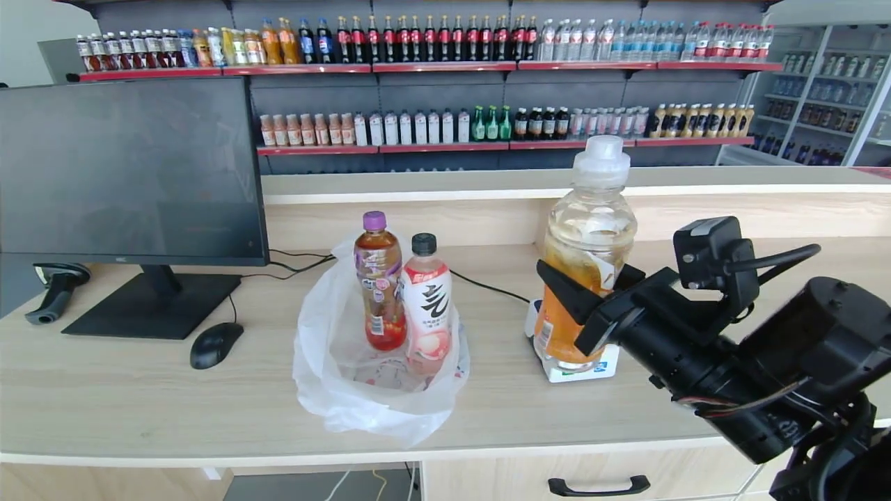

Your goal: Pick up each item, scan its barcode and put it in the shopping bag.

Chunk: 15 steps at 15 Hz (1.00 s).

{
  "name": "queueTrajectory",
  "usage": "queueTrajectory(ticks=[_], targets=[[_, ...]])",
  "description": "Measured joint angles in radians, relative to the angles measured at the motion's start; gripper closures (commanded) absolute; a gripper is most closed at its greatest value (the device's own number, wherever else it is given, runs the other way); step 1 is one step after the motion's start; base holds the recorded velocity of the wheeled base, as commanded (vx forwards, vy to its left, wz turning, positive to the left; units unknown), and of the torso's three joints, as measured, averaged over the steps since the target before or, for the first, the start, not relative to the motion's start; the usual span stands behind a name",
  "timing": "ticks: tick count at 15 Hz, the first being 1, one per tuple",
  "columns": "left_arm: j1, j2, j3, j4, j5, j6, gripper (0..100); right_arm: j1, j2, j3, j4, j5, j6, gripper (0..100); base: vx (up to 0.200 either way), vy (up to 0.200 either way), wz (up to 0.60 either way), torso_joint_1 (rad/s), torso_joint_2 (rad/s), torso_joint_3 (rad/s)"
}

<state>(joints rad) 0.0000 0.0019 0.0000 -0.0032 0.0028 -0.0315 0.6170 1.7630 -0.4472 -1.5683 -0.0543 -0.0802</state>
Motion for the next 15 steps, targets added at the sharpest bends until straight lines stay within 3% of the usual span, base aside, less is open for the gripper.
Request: queueTrajectory(ticks=[2, 5, 8, 13, 15], targets=[[-0.001, 0.0, 0.0, -0.001, 0.0, 0.001, 0, -0.057, 0.007, 0.008, -0.003, 0.077, -0.123, 100, 0.0, 0.0, 0.0, 0.0, 0.0, 0.0], [0.0, 0.0, 0.0, -0.001, 0.0, 0.001, 0, -0.093, 0.046, -0.027, -0.002, 0.1, -0.297, 100, 0.0, 0.0, 0.0, 0.0, 0.0, 0.0], [0.0, 0.0, 0.0, -0.002, 0.0, 0.0, 0, -0.112, 0.08, -0.048, -0.001, 0.226, -0.442, 100, 0.0, 0.0, 0.0, 0.0, 0.0, 0.0], [0.0, 0.0, 0.0, -0.008, 0.0, 0.003, 0, -0.158, 0.128, -0.082, -0.002, 0.37, -0.582, 100, 0.0, 0.0, 0.0, 0.0, 0.0, 0.0], [0.0, 0.0, 0.0, -0.01, 0.0, 0.003, 0, -0.199, 0.153, -0.104, -0.001, 0.479, -0.639, 100, 0.0, 0.0, 0.0, 0.0, 0.0, 0.0]])
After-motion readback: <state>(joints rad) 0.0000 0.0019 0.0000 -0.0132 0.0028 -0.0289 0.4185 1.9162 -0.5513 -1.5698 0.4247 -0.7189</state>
